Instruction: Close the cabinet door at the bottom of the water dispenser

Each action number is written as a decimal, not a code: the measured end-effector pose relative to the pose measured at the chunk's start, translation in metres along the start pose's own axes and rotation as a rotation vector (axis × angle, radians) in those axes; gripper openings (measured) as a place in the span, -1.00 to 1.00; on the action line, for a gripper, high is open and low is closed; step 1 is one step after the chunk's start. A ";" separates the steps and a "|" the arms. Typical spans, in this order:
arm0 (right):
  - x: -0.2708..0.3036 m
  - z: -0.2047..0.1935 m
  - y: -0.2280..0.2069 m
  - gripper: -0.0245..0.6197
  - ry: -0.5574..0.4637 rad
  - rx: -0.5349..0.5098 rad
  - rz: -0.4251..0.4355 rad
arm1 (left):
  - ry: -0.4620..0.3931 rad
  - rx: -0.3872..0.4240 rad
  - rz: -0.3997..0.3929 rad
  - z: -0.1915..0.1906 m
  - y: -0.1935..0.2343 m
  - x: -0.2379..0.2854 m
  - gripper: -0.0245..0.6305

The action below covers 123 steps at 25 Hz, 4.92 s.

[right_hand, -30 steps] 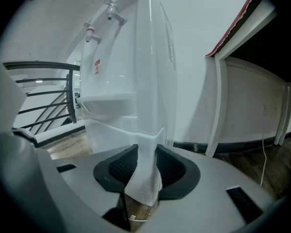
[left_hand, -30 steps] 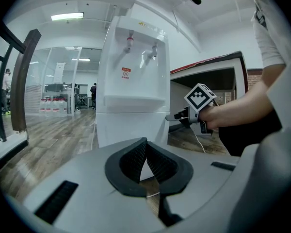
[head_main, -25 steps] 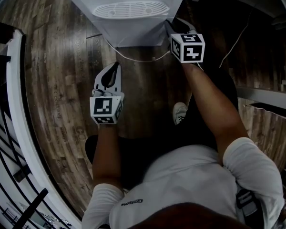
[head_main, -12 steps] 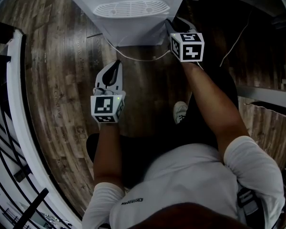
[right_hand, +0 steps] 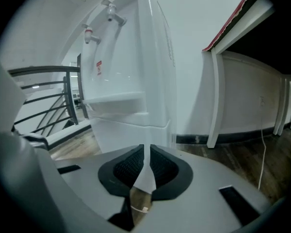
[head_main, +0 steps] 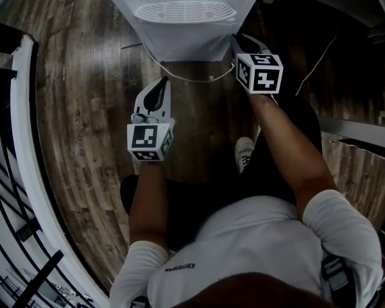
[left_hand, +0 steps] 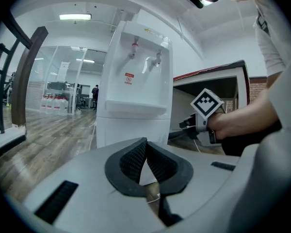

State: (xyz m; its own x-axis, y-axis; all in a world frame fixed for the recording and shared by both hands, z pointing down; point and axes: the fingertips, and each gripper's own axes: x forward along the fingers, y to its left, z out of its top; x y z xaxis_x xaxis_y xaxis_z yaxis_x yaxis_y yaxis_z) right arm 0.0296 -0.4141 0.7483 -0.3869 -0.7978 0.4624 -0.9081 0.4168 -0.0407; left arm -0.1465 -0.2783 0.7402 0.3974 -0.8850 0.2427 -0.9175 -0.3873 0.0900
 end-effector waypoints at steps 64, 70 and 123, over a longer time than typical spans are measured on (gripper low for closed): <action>-0.587 0.442 0.267 -0.85 -0.183 -0.005 0.599 | 0.026 -0.112 -0.199 0.548 -0.178 -0.372 -0.94; -0.611 0.452 0.247 -0.85 -0.226 0.018 0.576 | -0.005 -0.095 -0.232 0.562 -0.205 -0.378 -0.94; -0.637 0.417 0.184 -0.86 -0.210 0.062 0.493 | -0.020 -0.135 -0.129 0.585 -0.237 -0.383 -0.94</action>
State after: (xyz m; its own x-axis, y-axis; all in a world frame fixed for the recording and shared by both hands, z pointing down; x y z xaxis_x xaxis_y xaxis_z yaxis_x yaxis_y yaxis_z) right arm 0.0423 -0.0106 0.0771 -0.7878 -0.5866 0.1879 -0.6158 0.7426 -0.2633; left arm -0.0730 0.0012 0.0613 0.5112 -0.8356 0.2012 -0.8518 -0.4612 0.2485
